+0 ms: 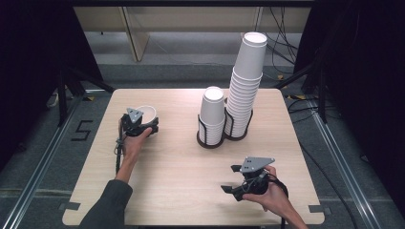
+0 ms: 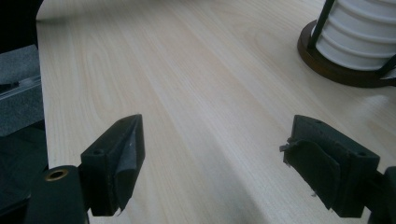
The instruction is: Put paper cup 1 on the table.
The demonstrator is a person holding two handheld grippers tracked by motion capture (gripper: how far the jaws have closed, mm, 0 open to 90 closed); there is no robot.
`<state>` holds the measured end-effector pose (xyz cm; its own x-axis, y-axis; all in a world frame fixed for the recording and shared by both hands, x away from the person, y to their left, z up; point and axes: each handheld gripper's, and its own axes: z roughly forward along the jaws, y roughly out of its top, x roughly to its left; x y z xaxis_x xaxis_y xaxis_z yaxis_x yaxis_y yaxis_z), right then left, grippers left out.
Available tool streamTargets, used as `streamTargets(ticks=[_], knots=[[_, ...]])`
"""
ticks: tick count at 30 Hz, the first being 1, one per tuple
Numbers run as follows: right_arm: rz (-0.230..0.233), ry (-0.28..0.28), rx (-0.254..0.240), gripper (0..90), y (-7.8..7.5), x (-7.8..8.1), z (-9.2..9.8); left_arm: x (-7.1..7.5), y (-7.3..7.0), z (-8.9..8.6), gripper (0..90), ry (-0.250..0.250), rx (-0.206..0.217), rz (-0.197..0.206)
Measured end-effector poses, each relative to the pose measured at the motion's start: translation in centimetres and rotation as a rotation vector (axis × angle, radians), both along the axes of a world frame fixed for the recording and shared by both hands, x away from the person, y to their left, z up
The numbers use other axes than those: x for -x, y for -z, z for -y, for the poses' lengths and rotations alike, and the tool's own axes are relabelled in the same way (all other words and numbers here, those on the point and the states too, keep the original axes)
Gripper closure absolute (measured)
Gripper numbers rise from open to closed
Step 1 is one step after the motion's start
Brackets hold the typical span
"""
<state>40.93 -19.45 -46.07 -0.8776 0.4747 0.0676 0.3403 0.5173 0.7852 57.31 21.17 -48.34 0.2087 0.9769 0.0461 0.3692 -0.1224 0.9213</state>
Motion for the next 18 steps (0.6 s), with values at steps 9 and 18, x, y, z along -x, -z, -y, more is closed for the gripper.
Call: streamTargets(ticks=[9, 18], knots=[[-0.002, -0.003, 0.002, 20.1, 0.0, 0.1, -0.1, 0.7, 0.7, -0.6, 11.0, 0.021, 0.033, -0.02], [-0.007, -0.009, 0.007, 20.3, 0.1, 0.1, -0.2, 1.3, 0.7, -1.3, 12.3, 0.058, 0.038, -0.063]])
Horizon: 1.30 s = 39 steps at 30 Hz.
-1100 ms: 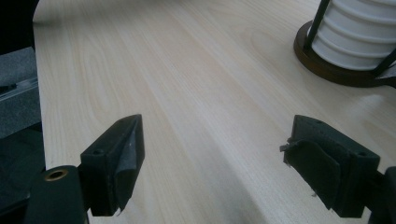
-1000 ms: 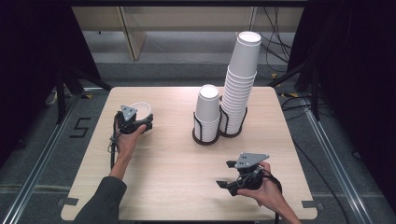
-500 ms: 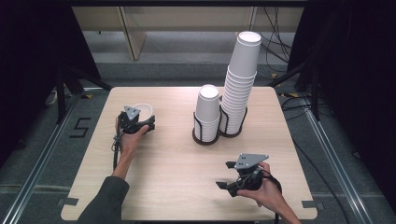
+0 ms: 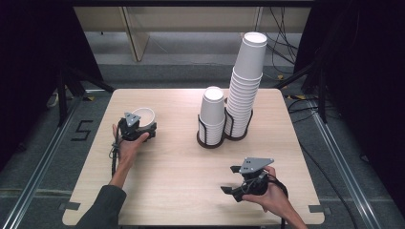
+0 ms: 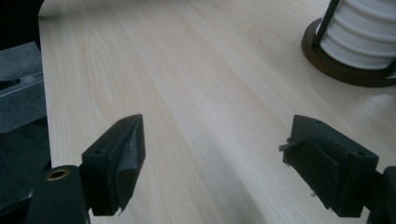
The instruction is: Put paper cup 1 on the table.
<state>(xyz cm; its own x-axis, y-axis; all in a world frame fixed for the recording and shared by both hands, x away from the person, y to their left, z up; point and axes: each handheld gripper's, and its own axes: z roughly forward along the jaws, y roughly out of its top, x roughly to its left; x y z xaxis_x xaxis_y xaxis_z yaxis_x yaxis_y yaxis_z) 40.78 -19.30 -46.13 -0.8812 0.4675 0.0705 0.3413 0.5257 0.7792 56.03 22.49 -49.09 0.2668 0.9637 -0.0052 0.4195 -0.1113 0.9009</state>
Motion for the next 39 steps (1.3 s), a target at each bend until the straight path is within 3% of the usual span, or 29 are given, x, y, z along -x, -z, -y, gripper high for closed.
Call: streamTargets(ticks=[3, 6, 21, 29, 32, 37, 39], knots=[[0.012, -0.003, 0.005, 20.5, 0.0, 0.1, 0.0, 0.1, 0.3, -0.4, 13.3, -0.001, -0.029, -0.006], [0.008, -0.004, 0.002, 20.6, -0.1, 0.1, 0.0, 0.3, 0.6, -0.6, 14.1, 0.001, -0.029, -0.028], [0.008, 0.007, -0.007, 20.5, -0.3, 0.1, 0.3, 1.9, 0.6, -1.2, 14.3, 0.015, -0.031, -0.058], [0.0, 0.032, -0.016, 20.5, -0.6, 0.1, 0.8, 3.9, -0.4, -1.1, 14.3, 0.014, -0.019, -0.068], [0.017, 0.037, -0.019, 20.4, -0.7, -0.1, 1.0, 4.9, -0.7, -1.1, 14.3, 0.018, -0.011, -0.083], [0.027, 0.07, -0.038, 20.5, -0.8, -0.3, 1.6, 7.0, -1.4, -0.8, 14.3, 0.035, -0.023, -0.067], [0.024, 0.113, -0.042, 20.2, -0.9, -0.3, 1.8, 8.0, -1.7, -0.5, 14.3, 0.057, -0.018, -0.052]])
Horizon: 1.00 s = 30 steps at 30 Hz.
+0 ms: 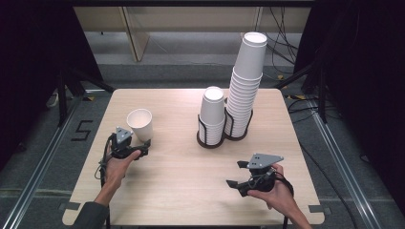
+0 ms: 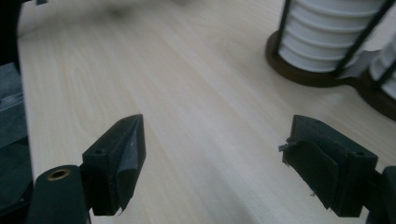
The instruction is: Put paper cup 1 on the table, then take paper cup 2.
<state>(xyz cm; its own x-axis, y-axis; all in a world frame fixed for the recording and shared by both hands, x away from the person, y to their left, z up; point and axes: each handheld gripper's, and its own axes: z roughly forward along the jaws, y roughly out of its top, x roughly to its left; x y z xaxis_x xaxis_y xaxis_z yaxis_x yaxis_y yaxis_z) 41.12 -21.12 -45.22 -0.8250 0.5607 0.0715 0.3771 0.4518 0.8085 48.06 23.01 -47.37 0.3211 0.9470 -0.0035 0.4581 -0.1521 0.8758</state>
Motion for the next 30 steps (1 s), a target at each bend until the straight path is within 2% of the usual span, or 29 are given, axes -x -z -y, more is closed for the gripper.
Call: streamTargets(ticks=[1, 2, 4, 5, 7, 8, 9, 11, 12, 13, 14, 16, 20, 21, 24, 27, 28, 29, 30], knots=[[0.006, 0.021, -0.003, 20.0, -0.1, -0.1, 0.2, 0.8, -0.2, 0.1, 14.3, 0.005, 0.003, 0.026], [0.01, 0.047, -0.006, 20.0, -0.2, -0.2, 0.5, 1.2, -0.3, 0.2, 14.3, 0.007, 0.013, 0.034], [0.011, 0.069, -0.025, 20.2, -0.3, -0.4, 1.0, 2.2, -0.6, 0.5, 14.4, 0.026, 0.058, 0.041], [0.029, 0.086, -0.023, 20.2, -0.4, -0.5, 1.3, 2.8, -0.8, 0.7, 14.4, 0.032, 0.075, 0.054], [-0.011, 0.116, -0.054, 20.2, -0.5, -0.4, 1.7, 3.8, -1.2, 1.1, 14.4, 0.047, 0.076, 0.075], [0.029, 0.116, -0.048, 20.2, -0.5, -0.6, 1.9, 4.3, -1.3, 1.4, 14.4, 0.063, 0.081, 0.077], [0.016, 0.116, -0.054, 20.2, -0.6, -0.6, 2.0, 4.9, -1.5, 1.6, 14.4, 0.076, 0.083, 0.081], [0.022, 0.121, -0.064, 20.2, -0.6, -0.7, 2.1, 5.8, -1.7, 2.0, 14.4, 0.1, 0.093, 0.089], [-0.004, 0.136, -0.078, 20.1, -0.6, -0.5, 2.0, 6.3, -1.8, 2.3, 14.4, 0.111, 0.1, 0.09], [0.004, 0.147, -0.061, 20.0, -0.7, -0.6, 2.2, 6.7, -1.9, 2.4, 14.4, 0.115, 0.103, 0.097], [0.007, 0.156, -0.065, 20.0, -0.6, -0.6, 2.2, 7.1, -2.0, 2.6, 14.4, 0.12, 0.106, 0.102], [0.026, 0.146, -0.059, 20.0, -0.5, -0.8, 2.4, 8.1, -2.1, 2.9, 14.4, 0.125, 0.115, 0.109], [0.043, 0.152, -0.06, 20.0, -0.4, -0.9, 2.6, 9.4, -1.9, 3.5, 14.4, 0.145, 0.114, 0.118], [0.005, 0.175, -0.071, 20.0, -0.5, -0.6, 2.5, 9.7, -1.7, 3.6, 14.4, 0.151, 0.11, 0.117], [0.04, 0.16, -0.067, 19.9, -0.6, -0.8, 2.8, 10.7, -1.3, 4.1, 14.3, 0.167, 0.101, 0.112], [0.031, 0.173, -0.086, 19.5, -0.8, -0.9, 2.9, 11.5, -0.6, 4.5, 14.3, 0.191, 0.096, 0.128], [0.032, 0.185, -0.106, 19.5, -0.8, -1.0, 2.8, 11.8, -0.3, 4.6, 14.3, 0.197, 0.094, 0.127], [0.03, 0.199, -0.095, 19.3, -1.0, -0.9, 2.9, 12.0, 0.0, 4.8, 14.3, 0.211, 0.102, 0.129], [0.032, 0.189, -0.106, 19.1, -1.1, -1.1, 3.0, 12.3, 0.2, 4.8, 14.3, 0.224, 0.091, 0.116]])
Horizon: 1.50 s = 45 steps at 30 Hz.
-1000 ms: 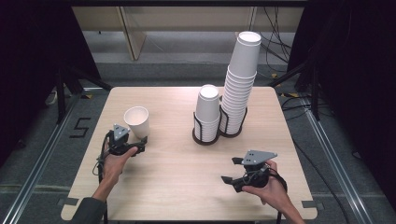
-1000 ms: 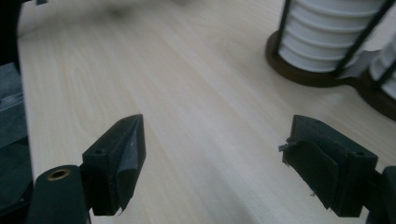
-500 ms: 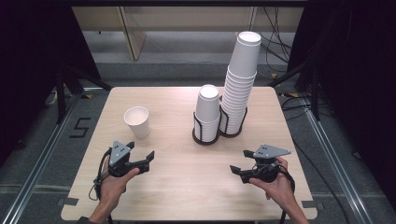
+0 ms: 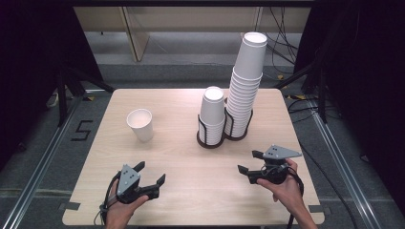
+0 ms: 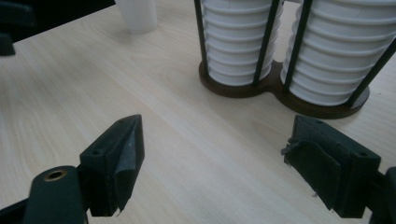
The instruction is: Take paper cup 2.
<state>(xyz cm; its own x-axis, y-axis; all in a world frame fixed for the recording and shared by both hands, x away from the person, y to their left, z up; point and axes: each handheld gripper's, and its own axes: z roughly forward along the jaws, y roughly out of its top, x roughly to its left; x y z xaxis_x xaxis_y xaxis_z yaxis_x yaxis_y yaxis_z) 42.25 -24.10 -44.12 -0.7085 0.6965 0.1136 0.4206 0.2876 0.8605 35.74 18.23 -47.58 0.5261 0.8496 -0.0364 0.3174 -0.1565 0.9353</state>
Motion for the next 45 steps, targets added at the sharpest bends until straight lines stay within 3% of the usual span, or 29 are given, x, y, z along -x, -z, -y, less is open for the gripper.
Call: streamTargets(ticks=[1, 2, 3, 4, 8, 10, 11, 14, 19, 22, 24, 26, 30, 34, 45], knots=[[-0.013, 0.013, -0.016, 19.1, -0.1, 0.1, -0.1, 0.2, 0.3, 0.1, 14.3, 0.021, 0.004, -0.002], [0.013, 0.024, -0.004, 19.0, -0.3, -0.1, 0.1, 0.3, 0.6, 0.2, 14.3, 0.041, 0.012, -0.002], [-0.001, 0.025, -0.025, 18.9, -0.5, -0.1, 0.1, 0.5, 0.7, 0.3, 14.3, 0.047, 0.004, -0.013], [0.027, 0.023, -0.004, 18.7, -0.7, -0.4, 0.3, 0.5, 0.9, 0.4, 14.3, 0.067, 0.013, -0.014], [0.045, 0.044, -0.035, 18.1, -2.1, -0.8, 0.7, 0.8, 1.1, 0.7, 14.3, 0.082, 0.016, -0.004], [0.09, 0.048, 0.002, 17.1, -3.2, -1.4, 1.2, 0.9, 1.2, 0.9, 14.3, 0.092, 0.015, -0.001], [0.08, 0.062, -0.008, 16.8, -3.7, -1.5, 1.3, 1.0, 1.3, 0.9, 14.3, 0.102, 0.019, 0.0], [0.131, 0.087, -0.025, 16.5, -5.3, -2.5, 1.8, 0.9, 1.4, 1.1, 14.3, 0.121, 0.024, 0.011], [0.165, 0.118, -0.06, 16.6, -7.8, -4.5, 2.1, 0.9, 1.4, 1.1, 14.3, 0.123, 0.022, 0.015], [0.176, 0.145, -0.065, 16.7, -9.2, -6.0, 2.2, 1.0, 1.4, 1.2, 14.3, 0.125, 0.015, 0.032], [0.144, 0.155, -0.096, 16.7, -10.0, -6.6, 2.2, 0.9, 1.5, 1.2, 14.3, 0.133, 0.017, 0.033], [0.143, 0.159, -0.133, 16.4, -10.9, -7.5, 2.3, 1.0, 1.4, 1.1, 14.3, 0.128, -0.003, 0.017], [0.191, 0.183, -0.128, 16.4, -13.0, -8.7, 2.3, 0.9, 1.6, 1.2, 14.3, 0.129, 0.008, 0.006], [0.185, 0.197, -0.132, 15.9, -15.1, -9.9, 2.0, 0.9, 1.7, 1.3, 14.3, 0.138, 0.009, 0.007], [0.212, 0.208, -0.165, 15.5, -18.6, -12.8, 0.9, 0.9, 1.8, 1.4, 14.3, 0.142, 0.021, 0.013]])
